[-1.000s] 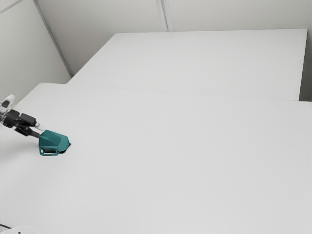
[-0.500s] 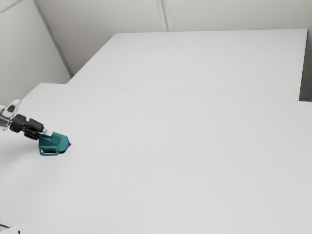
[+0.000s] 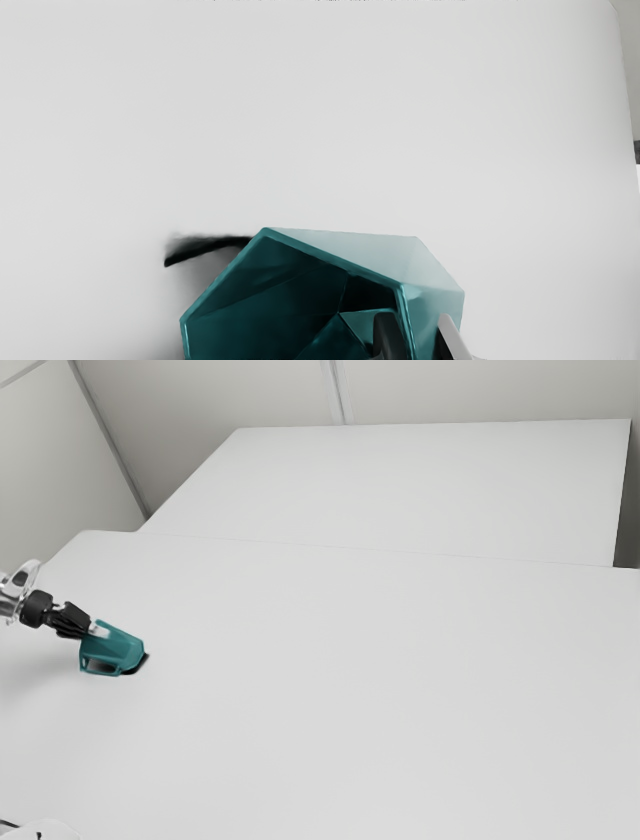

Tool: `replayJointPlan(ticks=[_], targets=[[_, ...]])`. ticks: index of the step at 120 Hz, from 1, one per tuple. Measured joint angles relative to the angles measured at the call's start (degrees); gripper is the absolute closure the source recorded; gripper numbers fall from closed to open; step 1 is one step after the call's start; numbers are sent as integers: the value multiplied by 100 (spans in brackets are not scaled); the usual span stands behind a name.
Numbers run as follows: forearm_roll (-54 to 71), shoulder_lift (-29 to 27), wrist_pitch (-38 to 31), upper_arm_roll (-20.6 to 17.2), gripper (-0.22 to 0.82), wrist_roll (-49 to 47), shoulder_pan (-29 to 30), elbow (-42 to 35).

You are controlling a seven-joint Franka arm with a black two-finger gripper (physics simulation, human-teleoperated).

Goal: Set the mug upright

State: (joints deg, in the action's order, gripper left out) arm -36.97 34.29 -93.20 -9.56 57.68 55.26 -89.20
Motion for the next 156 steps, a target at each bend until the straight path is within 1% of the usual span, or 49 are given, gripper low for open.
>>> replayJointPlan(ticks=[15,28,43,58,70,80,86,97,107,124,135,156], targets=[[-42,-135,0,-53,75,18,-16,-34],[-53,-412,-157,-151,77,33,-77,-232],[16,-1004,-556,-456,77,47,-94,-716],[309,-1794,-1307,-1066,78,60,-96,-1544],[537,-2362,-1950,-1453,78,36,-132,-2164],[784,-2721,-2451,-1775,78,-64,-130,-2551],[1124,-2894,-2679,-2069,78,-227,-94,-2688],[1845,-3031,-2977,-2664,78,-669,-116,-2771],[2430,-3086,-3149,-3130,78,-1131,-179,-2785],[3086,-3154,-3275,-3748,78,-1958,-244,-2837],[3388,-3128,-3310,-3886,79,-2463,-435,-2854],[3727,-3090,-3371,-3917,79,-3296,-675,-3027]])
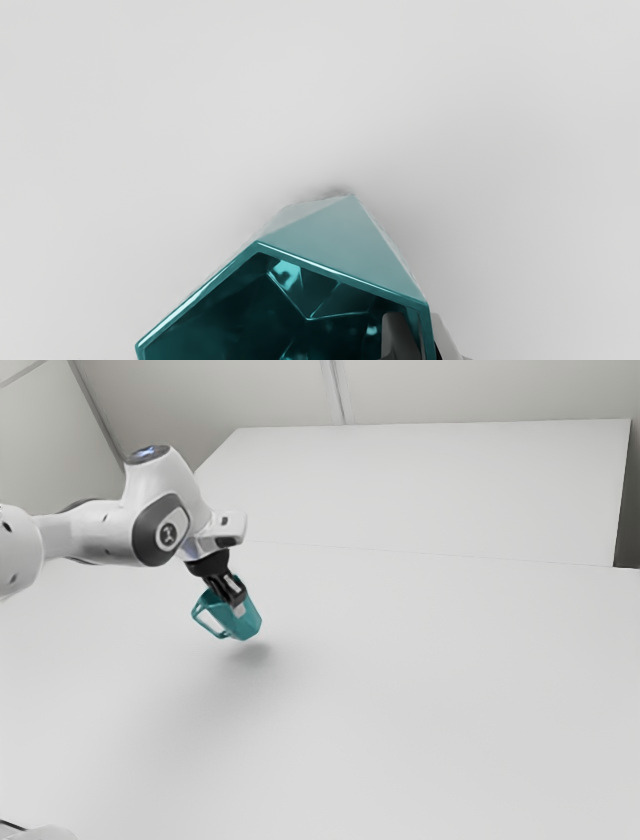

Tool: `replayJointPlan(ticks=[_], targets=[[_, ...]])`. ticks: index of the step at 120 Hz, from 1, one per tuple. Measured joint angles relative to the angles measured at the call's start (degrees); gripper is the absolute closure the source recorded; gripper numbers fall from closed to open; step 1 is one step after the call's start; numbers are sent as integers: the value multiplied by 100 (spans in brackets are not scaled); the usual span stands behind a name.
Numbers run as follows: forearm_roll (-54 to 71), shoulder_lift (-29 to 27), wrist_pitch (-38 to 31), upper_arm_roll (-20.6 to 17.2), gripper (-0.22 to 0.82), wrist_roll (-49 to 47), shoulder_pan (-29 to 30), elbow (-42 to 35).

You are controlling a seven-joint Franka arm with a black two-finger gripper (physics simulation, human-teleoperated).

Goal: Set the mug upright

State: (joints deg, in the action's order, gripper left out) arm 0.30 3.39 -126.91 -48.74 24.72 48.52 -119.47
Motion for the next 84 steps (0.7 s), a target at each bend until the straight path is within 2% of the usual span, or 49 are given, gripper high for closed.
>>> replayJointPlan(ticks=[40,84], targets=[[190,-348,-76,-109,79,-1133,-70,-502],[-58,-618,-179,-162,79,-1867,-105,-1033]])
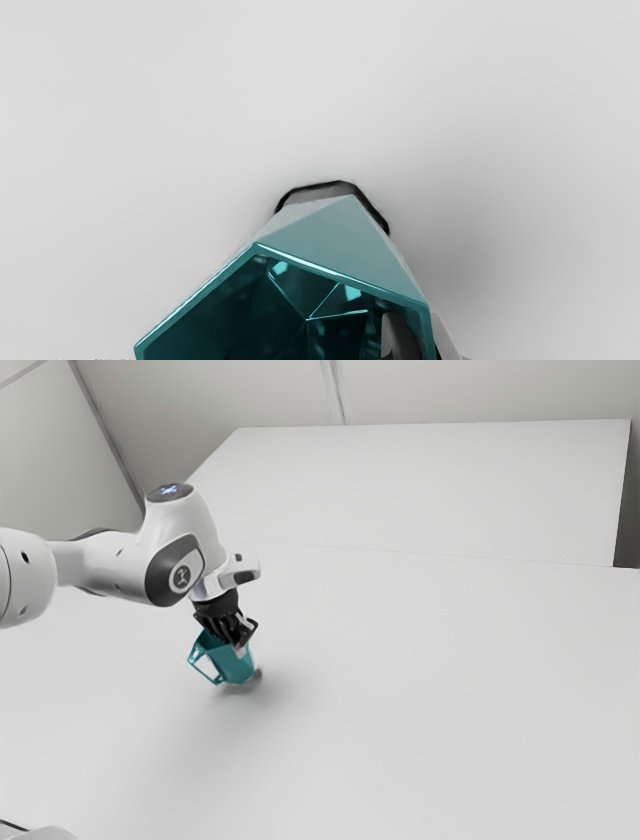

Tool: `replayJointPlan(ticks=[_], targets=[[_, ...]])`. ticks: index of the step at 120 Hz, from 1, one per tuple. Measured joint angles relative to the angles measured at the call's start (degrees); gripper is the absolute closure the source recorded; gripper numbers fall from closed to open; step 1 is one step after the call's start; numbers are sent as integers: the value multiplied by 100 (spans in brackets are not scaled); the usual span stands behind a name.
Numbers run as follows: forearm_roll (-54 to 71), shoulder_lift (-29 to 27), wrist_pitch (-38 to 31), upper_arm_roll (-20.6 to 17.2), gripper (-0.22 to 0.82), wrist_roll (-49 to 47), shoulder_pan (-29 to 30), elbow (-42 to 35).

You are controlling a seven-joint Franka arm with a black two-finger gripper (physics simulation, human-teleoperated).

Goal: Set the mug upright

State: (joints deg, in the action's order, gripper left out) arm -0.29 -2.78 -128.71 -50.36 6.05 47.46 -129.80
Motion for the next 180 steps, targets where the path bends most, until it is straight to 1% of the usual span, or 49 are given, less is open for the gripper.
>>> replayJointPlan(ticks=[22,37,49,78,83,97,103,111,119,134,142,151,160,180], targets=[[-50,138,-248,-3,79,-221,33,-21],[-37,280,-410,-32,79,-339,9,-28],[-18,383,-512,14,79,-418,-76,-30],[-13,427,-629,3,78,-572,-18,-86],[-33,424,-637,2,72,-583,-2,-93],[-85,419,-653,0,46,-595,14,-99],[-98,410,-657,0,36,-599,10,-100],[-108,355,-648,-5,26,-604,10,-97],[-113,229,-589,-44,19,-607,54,-67],[-121,-93,-336,-84,11,-609,53,102],[-127,-274,-127,-93,8,-608,-51,275],[-135,-339,173,-62,6,-585,-90,570],[-142,-267,531,-42,4,-528,-42,1123],[-148,-11,1511,-7,2,-427,-23,2612]])
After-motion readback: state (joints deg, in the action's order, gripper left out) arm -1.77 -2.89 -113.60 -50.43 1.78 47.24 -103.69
